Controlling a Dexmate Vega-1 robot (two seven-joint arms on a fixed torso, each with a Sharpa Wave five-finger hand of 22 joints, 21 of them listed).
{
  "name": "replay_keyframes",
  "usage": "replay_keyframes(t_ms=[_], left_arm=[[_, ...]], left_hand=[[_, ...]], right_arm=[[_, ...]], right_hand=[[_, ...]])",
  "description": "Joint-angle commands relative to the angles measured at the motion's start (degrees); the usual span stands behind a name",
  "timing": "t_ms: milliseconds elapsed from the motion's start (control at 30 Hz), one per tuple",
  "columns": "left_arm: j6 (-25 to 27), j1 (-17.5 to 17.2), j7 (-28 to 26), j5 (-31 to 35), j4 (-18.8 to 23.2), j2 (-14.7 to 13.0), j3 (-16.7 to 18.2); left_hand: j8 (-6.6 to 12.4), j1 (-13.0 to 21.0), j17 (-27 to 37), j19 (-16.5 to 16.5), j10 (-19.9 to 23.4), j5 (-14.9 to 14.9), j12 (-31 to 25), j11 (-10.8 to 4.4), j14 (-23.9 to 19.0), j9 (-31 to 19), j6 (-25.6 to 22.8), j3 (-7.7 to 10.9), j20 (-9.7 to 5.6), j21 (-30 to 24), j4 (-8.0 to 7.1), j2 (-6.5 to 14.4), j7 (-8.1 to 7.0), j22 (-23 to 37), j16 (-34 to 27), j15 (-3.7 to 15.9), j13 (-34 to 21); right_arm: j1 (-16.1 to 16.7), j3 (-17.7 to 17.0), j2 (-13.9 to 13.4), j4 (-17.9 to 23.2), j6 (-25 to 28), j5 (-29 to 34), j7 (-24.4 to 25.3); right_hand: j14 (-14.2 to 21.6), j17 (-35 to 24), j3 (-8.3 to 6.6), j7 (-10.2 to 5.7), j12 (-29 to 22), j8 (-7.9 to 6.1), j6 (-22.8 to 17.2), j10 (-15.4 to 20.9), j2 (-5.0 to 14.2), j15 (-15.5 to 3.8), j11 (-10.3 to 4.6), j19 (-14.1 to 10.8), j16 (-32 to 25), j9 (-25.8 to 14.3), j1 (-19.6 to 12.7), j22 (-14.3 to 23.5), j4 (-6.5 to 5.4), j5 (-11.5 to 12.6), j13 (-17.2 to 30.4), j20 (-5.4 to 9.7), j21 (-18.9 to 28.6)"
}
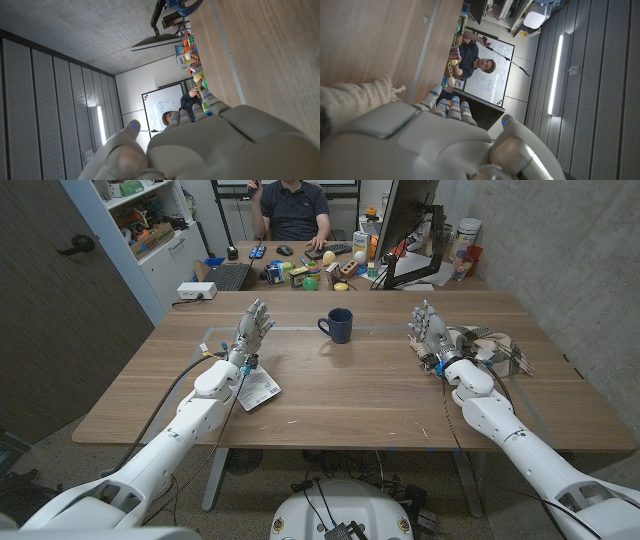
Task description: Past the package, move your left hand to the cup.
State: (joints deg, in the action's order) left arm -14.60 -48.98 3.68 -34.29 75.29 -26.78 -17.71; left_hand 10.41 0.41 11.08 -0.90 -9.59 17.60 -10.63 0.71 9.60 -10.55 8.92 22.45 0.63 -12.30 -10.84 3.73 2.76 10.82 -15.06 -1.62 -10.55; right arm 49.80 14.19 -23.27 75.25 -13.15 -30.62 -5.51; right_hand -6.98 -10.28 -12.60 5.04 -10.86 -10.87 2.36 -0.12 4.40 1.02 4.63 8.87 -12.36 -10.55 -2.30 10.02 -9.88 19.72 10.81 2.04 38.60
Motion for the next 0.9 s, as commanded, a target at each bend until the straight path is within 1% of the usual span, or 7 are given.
replay_keyframes(t_ms=[33,333,467,600,700,733,900], left_arm=[[3.7,-1.7,5.1,7.8,0.6,7.1,8.8],[3.0,-1.6,8.0,13.2,-0.6,12.5,13.8],[1.8,-2.2,4.4,17.3,0.8,14.5,15.2],[4.9,-3.3,-0.3,22.3,4.8,14.1,15.5],[3.9,-3.7,-2.6,24.1,5.5,14.8,16.0],[2.4,-3.6,-3.3,24.4,5.1,15.4,16.2],[-4.9,-2.9,-6.0,24.7,2.7,17.9,16.8]], left_hand=[[0.43,0.1,0.3,-0.5,-1.6,0.4,-0.3,0.07,2.3,-0.2,0.6,0.39,0.01,-0.3,-0.05,6.8,-0.05,0.2,-0.4,0.01,-0.3],[0.50,0.1,0.3,-1.0,-1.4,0.3,-0.4,0.01,2.1,-0.2,0.4,0.52,-0.73,-0.4,-0.03,6.9,0.04,0.2,-0.5,0.29,-0.3],[1.10,0.5,0.1,-2.6,0.8,0.3,-1.1,-1.02,0.4,-0.1,-1.7,1.10,-1.08,-0.8,0.22,7.1,-0.85,0.2,-1.1,1.13,-0.2],[1.53,2.6,-0.9,-7.4,8.6,0.0,-2.5,-3.24,-5.5,-0.2,-5.7,2.31,1.65,-1.4,2.06,4.5,-5.06,-0.2,-1.9,2.91,-0.3],[1.17,3.3,-0.9,-9.1,11.0,-0.2,-1.9,-3.96,-9.0,-0.3,-5.8,1.62,7.03,-0.7,3.36,1.7,-9.74,-0.5,-2.0,2.12,-0.4],[1.17,3.5,-0.9,-9.1,10.8,-0.2,-1.6,-4.26,-9.2,-0.3,-5.9,1.34,7.81,-0.4,3.75,0.9,-11.45,-0.5,-1.9,1.40,-0.5],[1.53,4.6,-0.8,-7.8,10.1,-0.1,-0.9,-4.49,-7.9,-0.3,-7.1,1.02,5.93,0.5,5.13,-0.8,-13.97,-0.4,-0.8,0.24,-0.6]], right_arm=[[2.3,-17.9,15.9,2.0,6.2,17.6,-11.0],[1.5,-28.2,25.6,3.1,7.9,27.9,-18.3],[0.8,-31.3,28.5,2.9,7.4,31.2,-20.7],[0.2,-34.0,30.8,2.9,7.5,33.5,-22.6],[-0.2,-35.6,32.3,3.0,7.5,34.9,-23.8],[-0.4,-36.1,32.7,3.0,7.4,35.4,-24.2],[-1.1,-38.1,34.3,2.9,6.8,37.2,-25.9]], right_hand=[[-0.3,-0.2,-0.43,0.46,-0.3,-0.24,0.1,0.0,4.75,0.03,0.60,0.3,-0.2,-0.2,-0.1,0.2,0.11,0.3,0.2,0.43,0.2],[-0.3,-0.2,-0.47,0.44,-0.3,-0.23,0.1,0.0,4.77,0.06,0.54,0.3,-0.3,-0.2,-0.1,0.2,0.10,0.3,0.2,0.42,0.1],[-0.3,-0.2,-0.49,0.45,-0.3,-0.22,0.1,0.1,4.78,0.00,0.59,0.3,-0.2,-0.2,-0.1,0.2,0.10,0.3,0.2,0.45,0.0],[-0.3,-0.2,-0.52,0.43,-0.3,-0.23,0.1,0.1,4.79,0.01,0.54,0.2,-0.2,-0.2,-0.1,0.2,0.10,0.3,0.2,0.44,0.0],[-0.3,-0.2,-0.53,0.46,-0.3,-0.22,0.1,0.2,4.79,-0.03,0.52,0.2,-0.2,-0.2,-0.1,0.2,0.09,0.3,0.2,0.43,-0.1],[-0.3,-0.2,-0.54,0.48,-0.3,-0.22,0.1,0.2,4.78,-0.06,0.59,0.2,-0.2,-0.2,-0.1,0.2,0.09,0.3,0.2,0.44,-0.1],[-0.2,-0.2,-0.55,0.51,-0.3,-0.22,0.0,0.3,4.77,-0.09,0.65,0.1,-0.2,-0.2,-0.1,0.2,0.09,0.3,0.2,0.44,-0.2]])
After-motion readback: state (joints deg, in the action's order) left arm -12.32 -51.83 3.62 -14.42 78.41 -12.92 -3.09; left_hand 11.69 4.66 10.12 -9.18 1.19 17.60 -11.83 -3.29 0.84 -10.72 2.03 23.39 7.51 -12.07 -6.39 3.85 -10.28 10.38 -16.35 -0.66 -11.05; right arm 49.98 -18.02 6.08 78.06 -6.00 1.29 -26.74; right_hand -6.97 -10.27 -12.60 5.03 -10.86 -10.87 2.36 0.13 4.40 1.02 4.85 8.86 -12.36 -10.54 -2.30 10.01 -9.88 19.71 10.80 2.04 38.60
